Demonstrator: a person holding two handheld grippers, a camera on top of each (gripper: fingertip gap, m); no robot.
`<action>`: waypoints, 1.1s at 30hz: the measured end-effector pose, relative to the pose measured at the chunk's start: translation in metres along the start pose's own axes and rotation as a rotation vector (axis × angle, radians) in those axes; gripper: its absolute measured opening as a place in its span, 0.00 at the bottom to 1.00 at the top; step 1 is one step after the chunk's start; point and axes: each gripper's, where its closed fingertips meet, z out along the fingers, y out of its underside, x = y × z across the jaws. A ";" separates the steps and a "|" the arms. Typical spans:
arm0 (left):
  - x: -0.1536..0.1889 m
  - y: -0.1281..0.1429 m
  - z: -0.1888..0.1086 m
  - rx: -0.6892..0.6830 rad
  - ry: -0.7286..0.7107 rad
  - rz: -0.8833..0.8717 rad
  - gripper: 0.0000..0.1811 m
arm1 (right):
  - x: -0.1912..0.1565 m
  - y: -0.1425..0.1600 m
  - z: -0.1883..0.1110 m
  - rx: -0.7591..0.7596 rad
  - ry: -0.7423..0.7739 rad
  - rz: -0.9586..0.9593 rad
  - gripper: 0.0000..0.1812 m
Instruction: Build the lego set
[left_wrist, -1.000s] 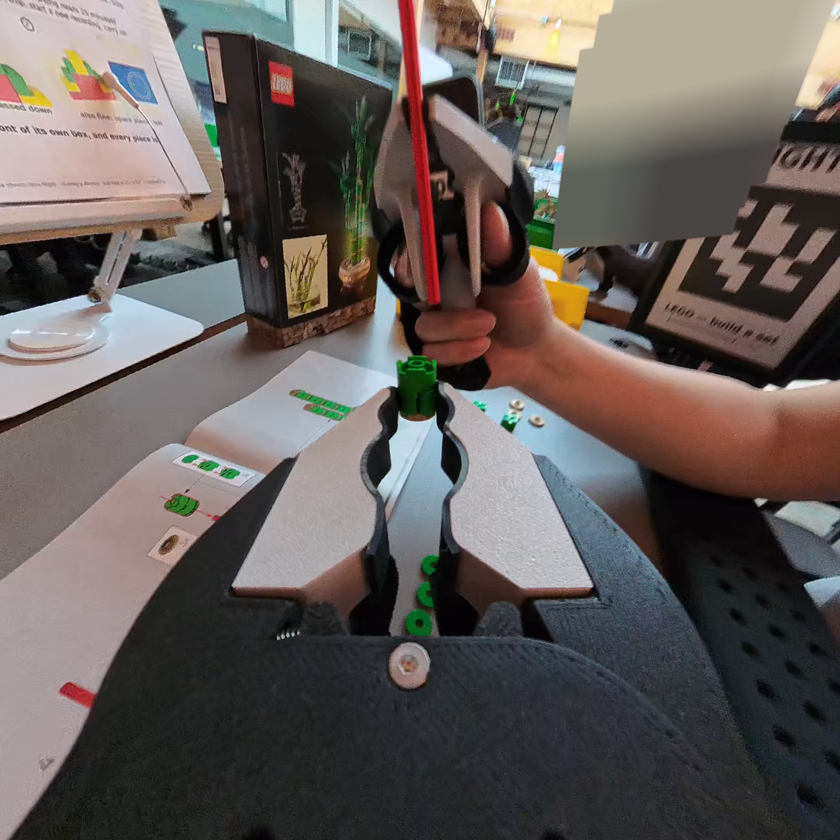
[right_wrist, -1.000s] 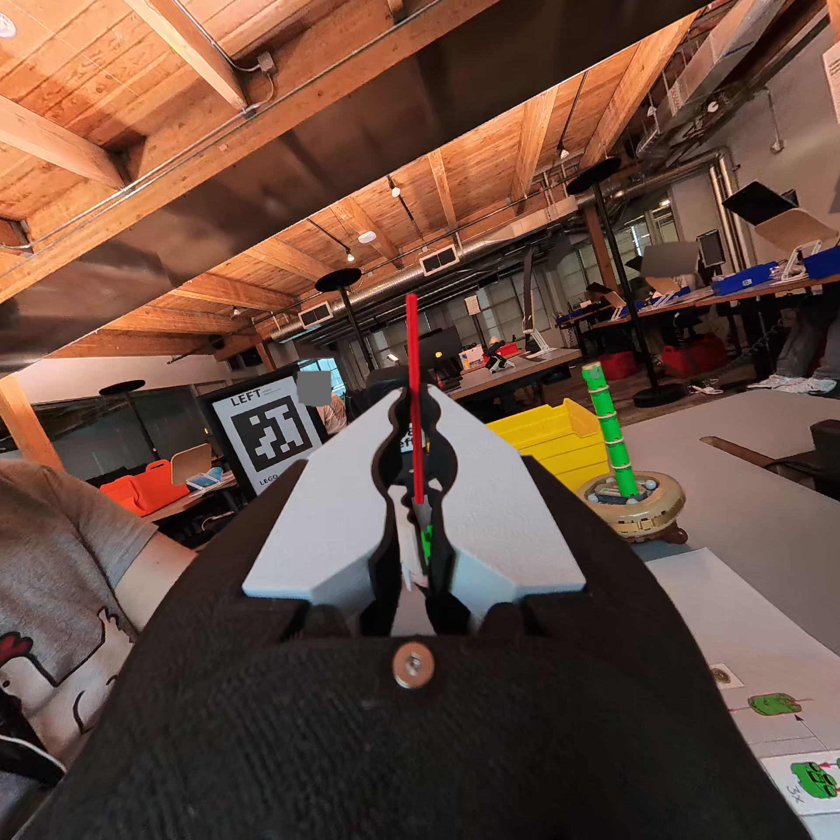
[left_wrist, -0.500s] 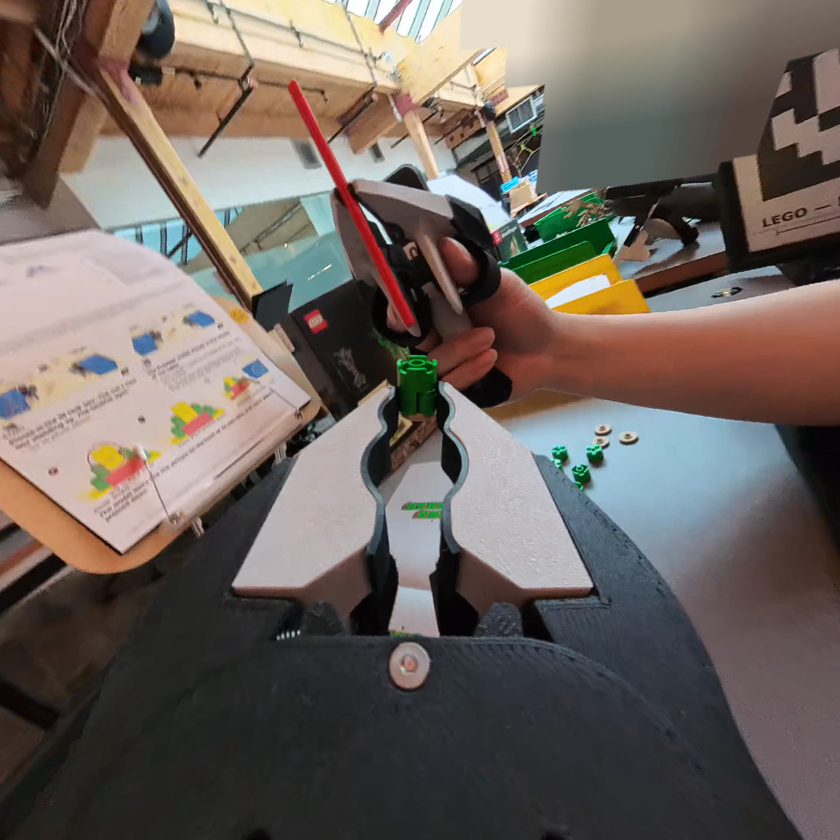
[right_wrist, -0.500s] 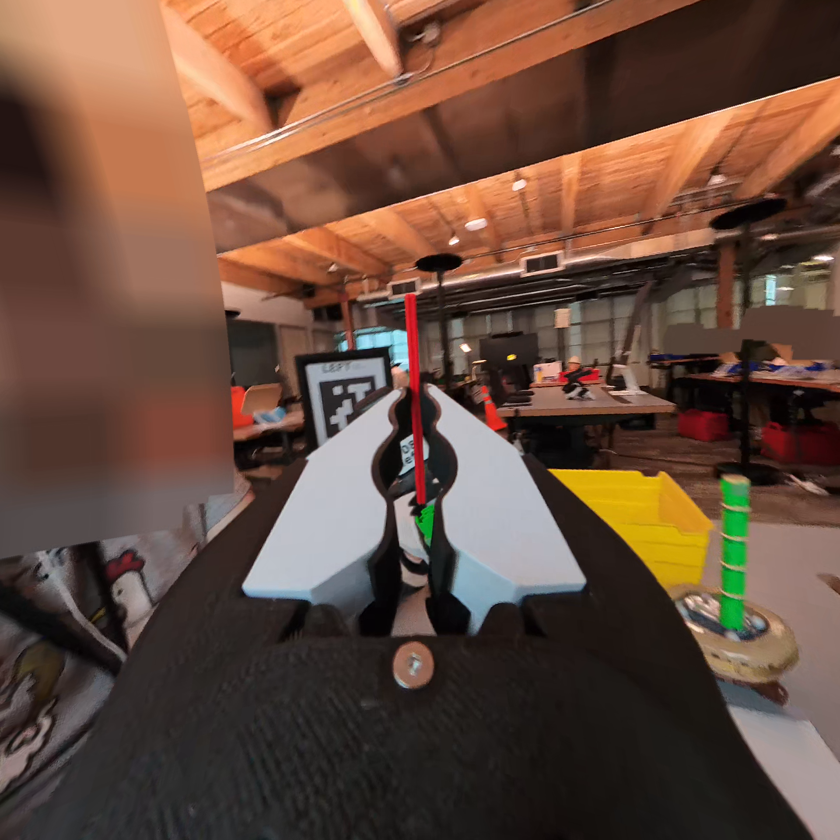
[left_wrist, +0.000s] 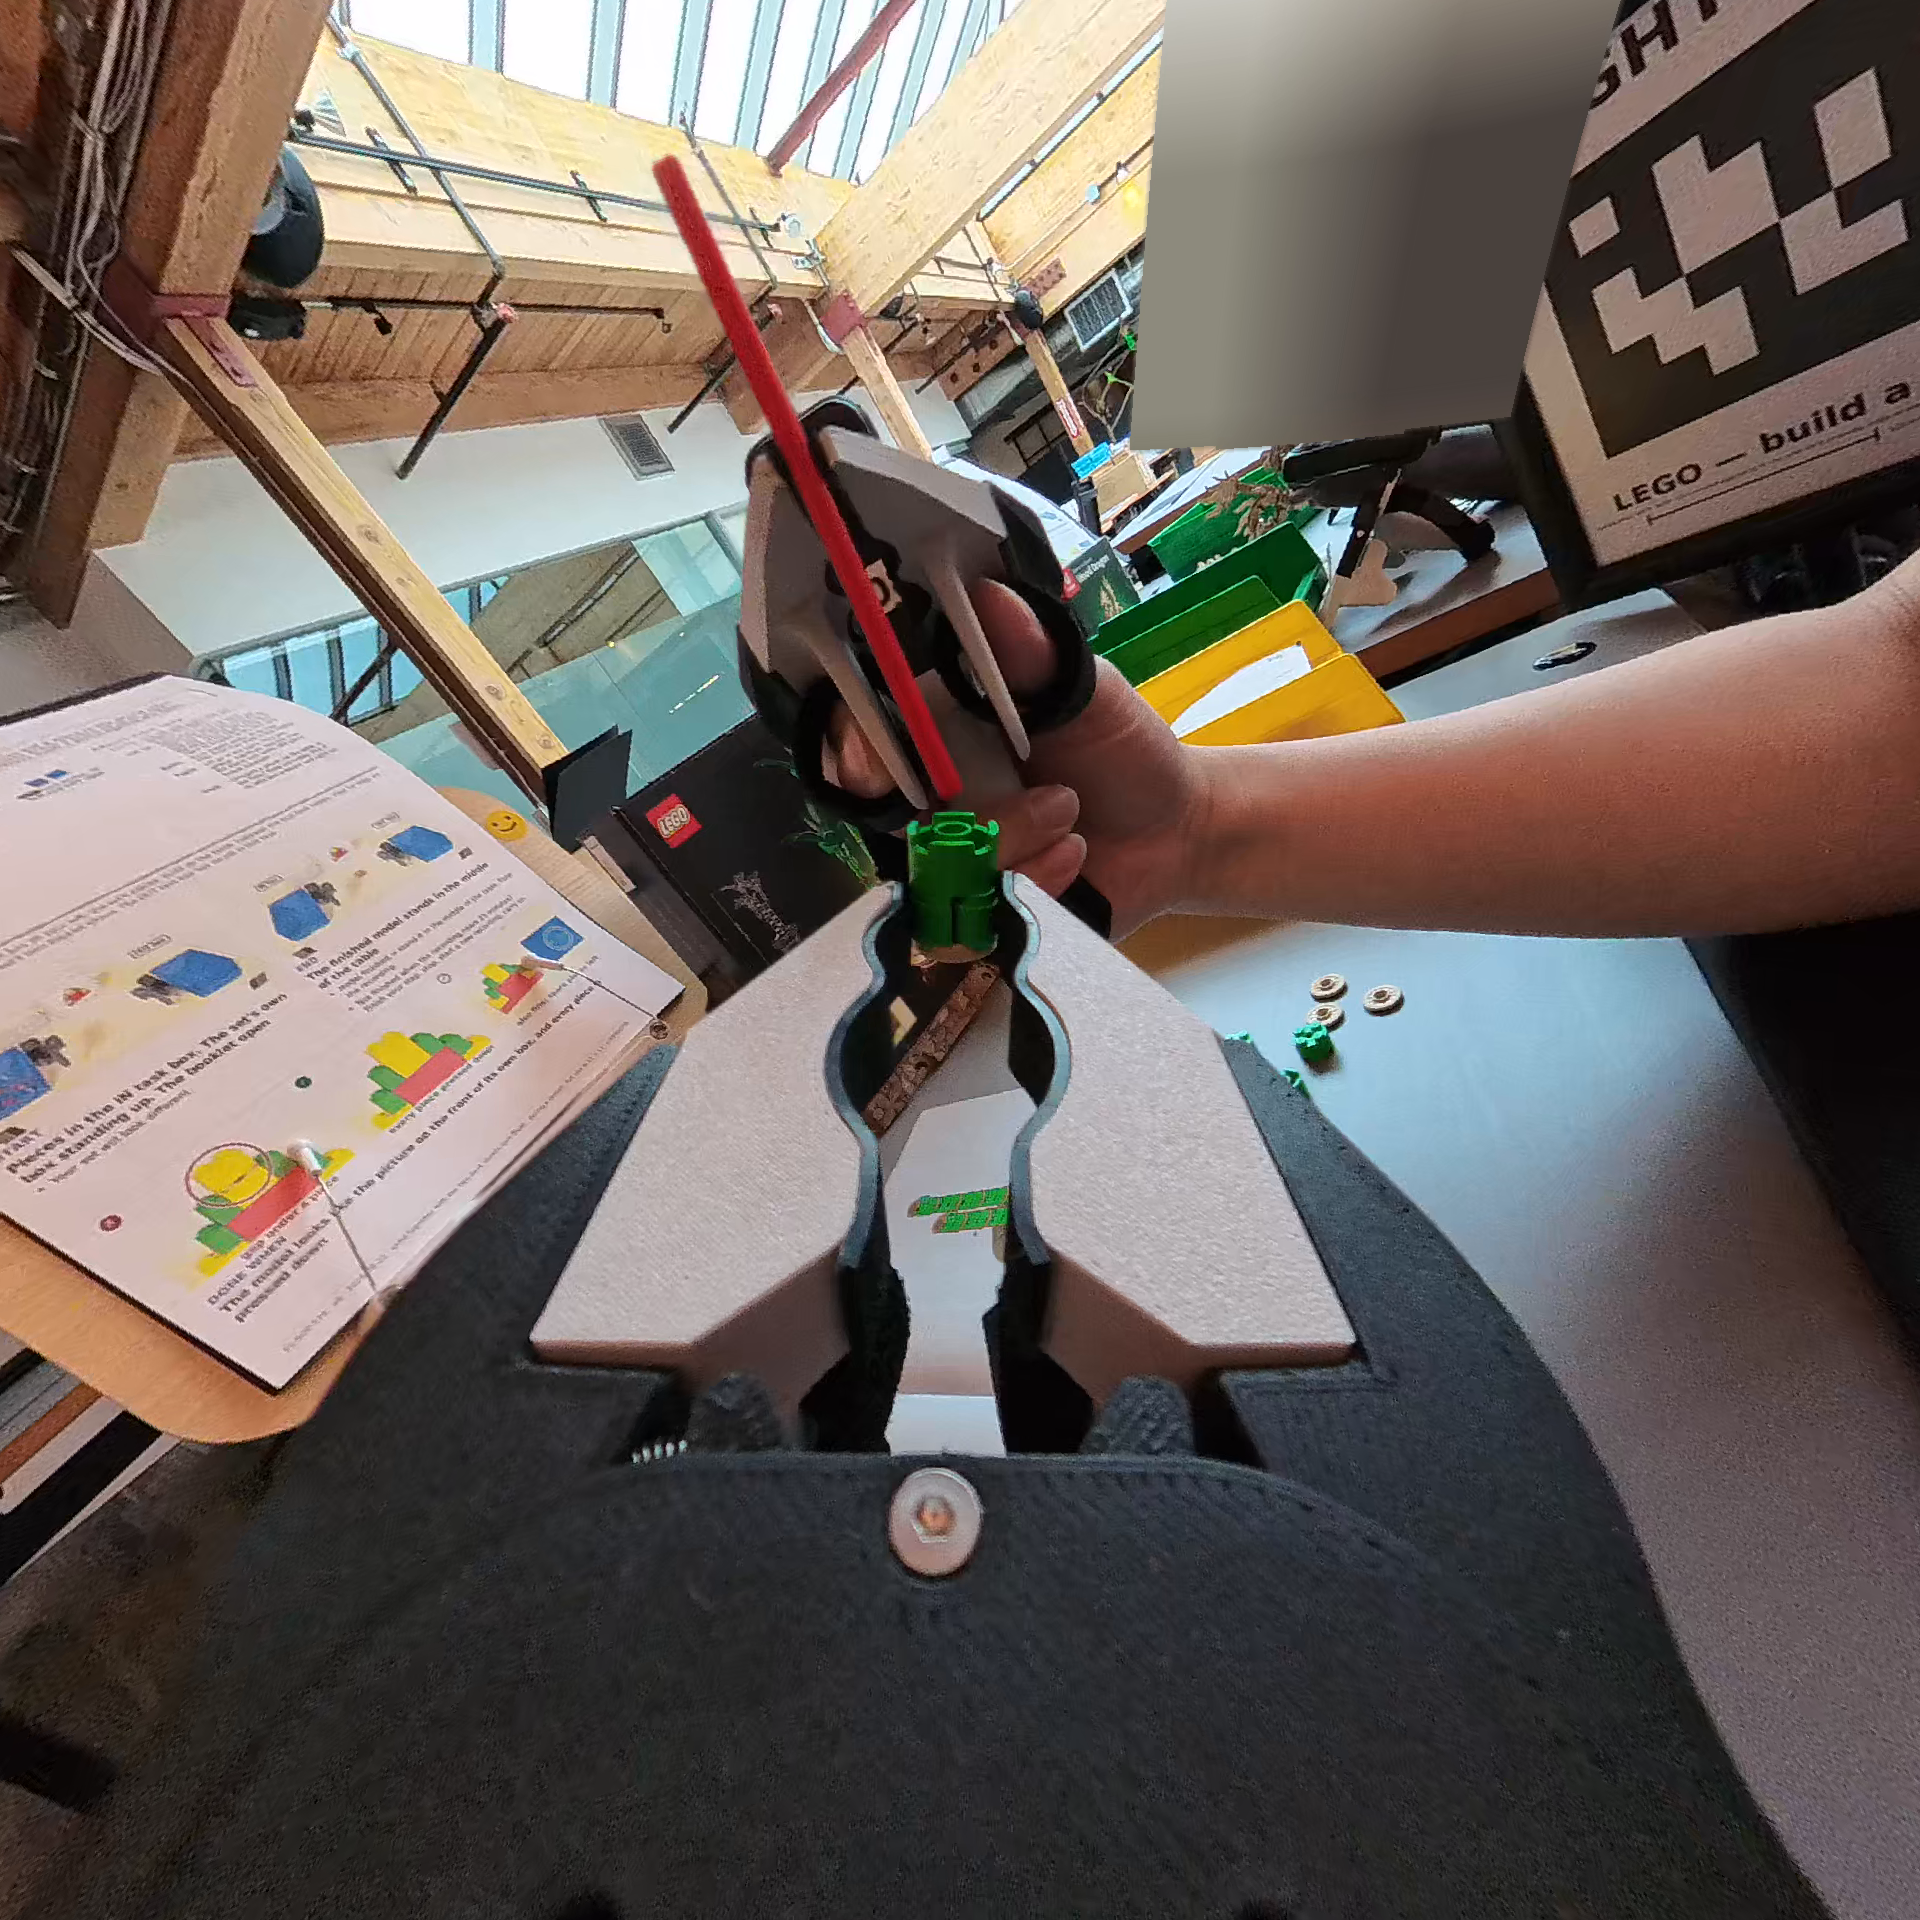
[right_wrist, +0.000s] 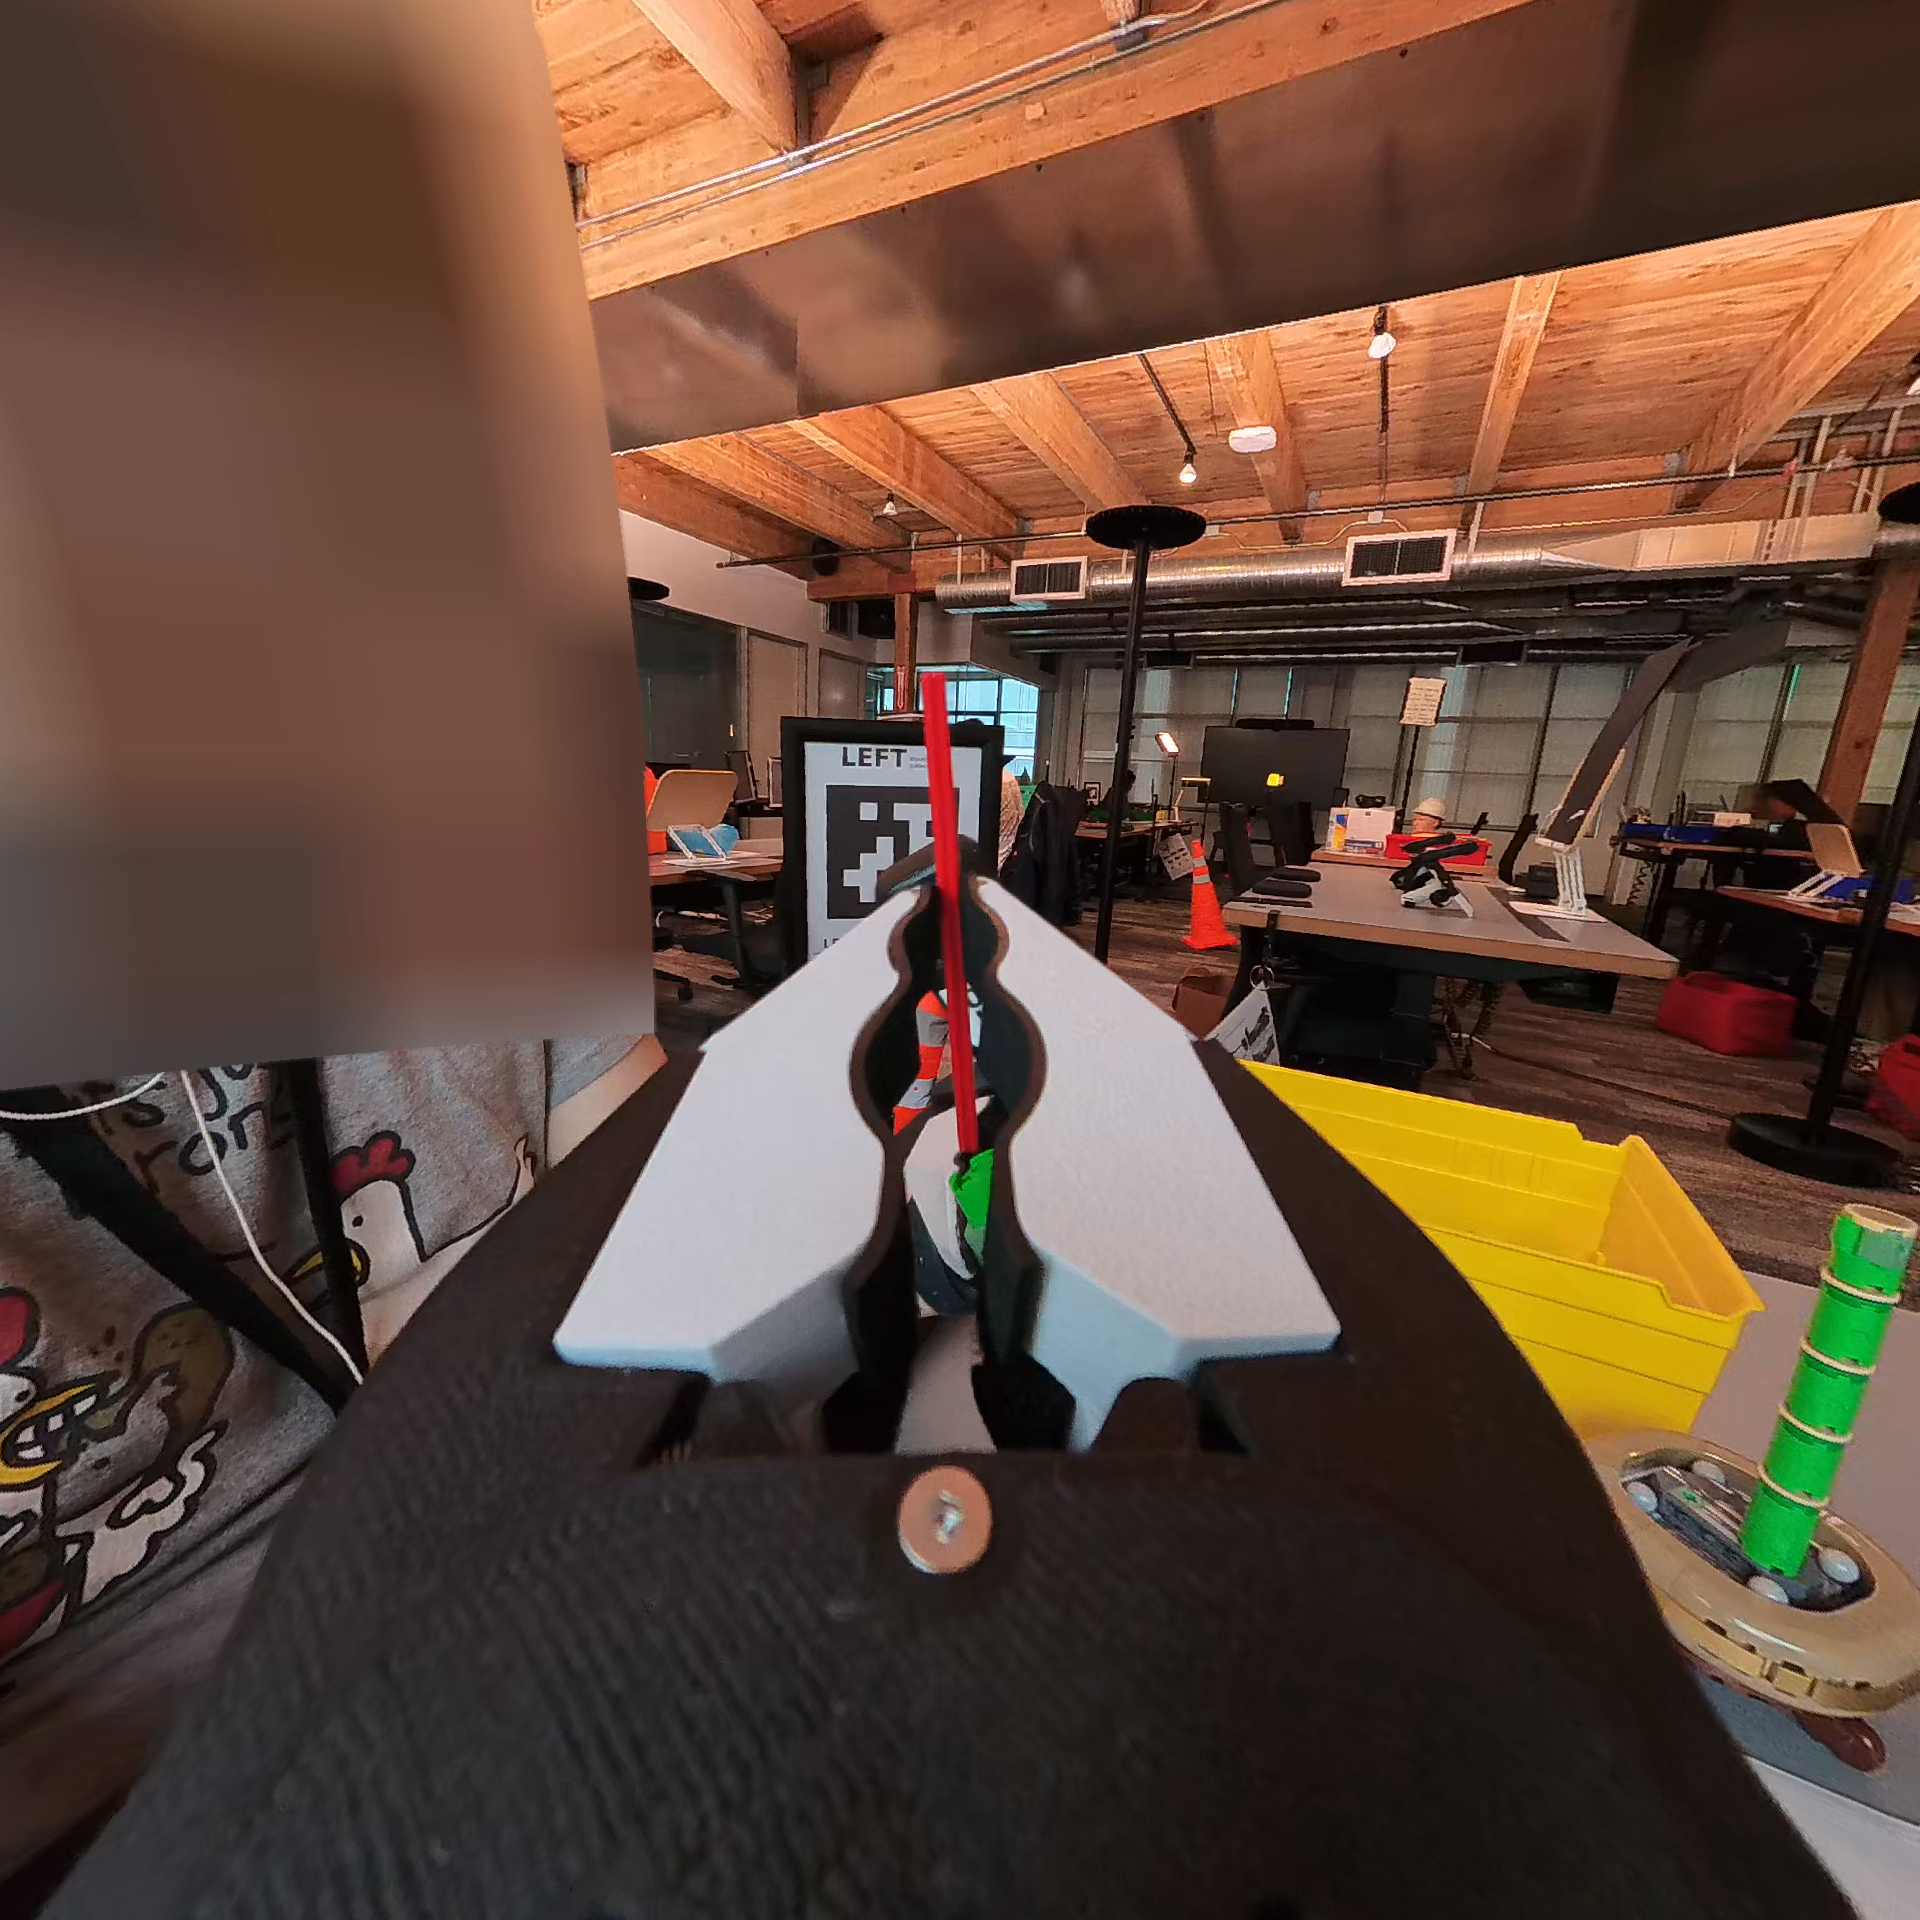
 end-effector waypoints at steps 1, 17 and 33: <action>0.001 0.000 0.000 -0.004 0.006 -0.009 0.08 | 0.000 0.001 0.000 -0.005 0.003 -0.004 0.01; 0.018 0.000 0.001 0.006 0.181 -0.202 0.08 | -0.009 0.015 0.000 -0.103 -0.046 -0.014 0.01; 0.042 0.001 -0.002 0.017 0.427 -0.439 0.08 | -0.022 0.030 -0.005 -0.170 -0.156 0.086 0.01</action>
